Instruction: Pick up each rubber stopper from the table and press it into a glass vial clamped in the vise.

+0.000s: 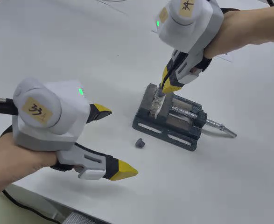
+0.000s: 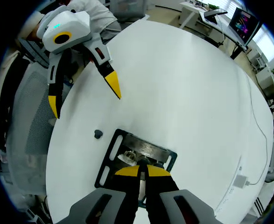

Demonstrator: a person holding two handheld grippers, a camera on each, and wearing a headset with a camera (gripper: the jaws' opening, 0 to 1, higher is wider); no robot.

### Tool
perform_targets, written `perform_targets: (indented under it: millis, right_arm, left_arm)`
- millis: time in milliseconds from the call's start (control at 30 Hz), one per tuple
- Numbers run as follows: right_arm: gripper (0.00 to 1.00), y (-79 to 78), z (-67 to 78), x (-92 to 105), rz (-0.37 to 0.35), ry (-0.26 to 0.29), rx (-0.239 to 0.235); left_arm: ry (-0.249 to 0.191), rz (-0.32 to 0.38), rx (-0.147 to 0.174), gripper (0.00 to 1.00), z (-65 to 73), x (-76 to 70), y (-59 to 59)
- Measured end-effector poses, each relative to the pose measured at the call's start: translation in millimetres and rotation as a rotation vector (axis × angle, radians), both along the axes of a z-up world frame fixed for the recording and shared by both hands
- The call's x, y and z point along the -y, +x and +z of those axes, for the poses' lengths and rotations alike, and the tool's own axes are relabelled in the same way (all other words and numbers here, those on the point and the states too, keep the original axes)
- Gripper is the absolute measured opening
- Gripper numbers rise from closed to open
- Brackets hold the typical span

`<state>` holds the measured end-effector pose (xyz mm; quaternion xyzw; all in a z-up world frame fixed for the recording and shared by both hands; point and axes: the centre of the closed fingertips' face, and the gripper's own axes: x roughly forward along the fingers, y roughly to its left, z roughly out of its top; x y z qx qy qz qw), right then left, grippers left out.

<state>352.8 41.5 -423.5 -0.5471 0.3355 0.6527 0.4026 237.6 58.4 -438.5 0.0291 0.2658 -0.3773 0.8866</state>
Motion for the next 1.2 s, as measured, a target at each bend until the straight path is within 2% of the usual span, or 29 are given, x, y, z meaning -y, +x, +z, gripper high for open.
perform_targets:
  millis: [467,600,667,700,800,900,1067,1200]
  right_arm:
    - [0.00,0.6,-4.8,1.1,0.023,-0.013,-0.009]
    - [0.00,2.0,-5.7,1.0,-0.012,-0.003,-0.032]
    - [0.00,3.1,-6.7,1.6,-0.011,0.002,-0.025]
    - [0.00,3.3,-6.7,1.6,0.022,0.001,-0.011]
    - [0.00,0.9,-7.0,0.4,0.023,-0.019,-0.002]
    - [0.00,3.9,-7.3,0.6,0.005,-0.030,-0.025]
    - [0.00,-2.0,-5.8,2.3,-0.034,-0.025,-0.056]
    - [0.00,-4.7,-5.9,1.0,-0.018,-0.035,-0.044]
  left_arm:
    - [-0.002,0.008,-0.010,0.81,-3.7,-2.6,-2.1]
    - [-0.003,0.015,-0.013,0.81,-4.8,-4.5,-1.7]
    - [-0.003,0.016,-0.014,0.81,-5.9,-4.9,-0.6]
    - [-0.004,0.016,-0.014,0.81,-6.1,-4.8,0.1]
    - [-0.005,0.017,-0.012,0.81,-6.3,-4.1,1.9]
    - [-0.005,0.010,-0.009,0.81,-6.1,-1.7,3.6]
    - [-0.011,0.006,-0.005,0.81,-6.7,0.8,8.4]
    - [-0.020,0.007,-0.001,0.81,-5.2,2.0,12.4]
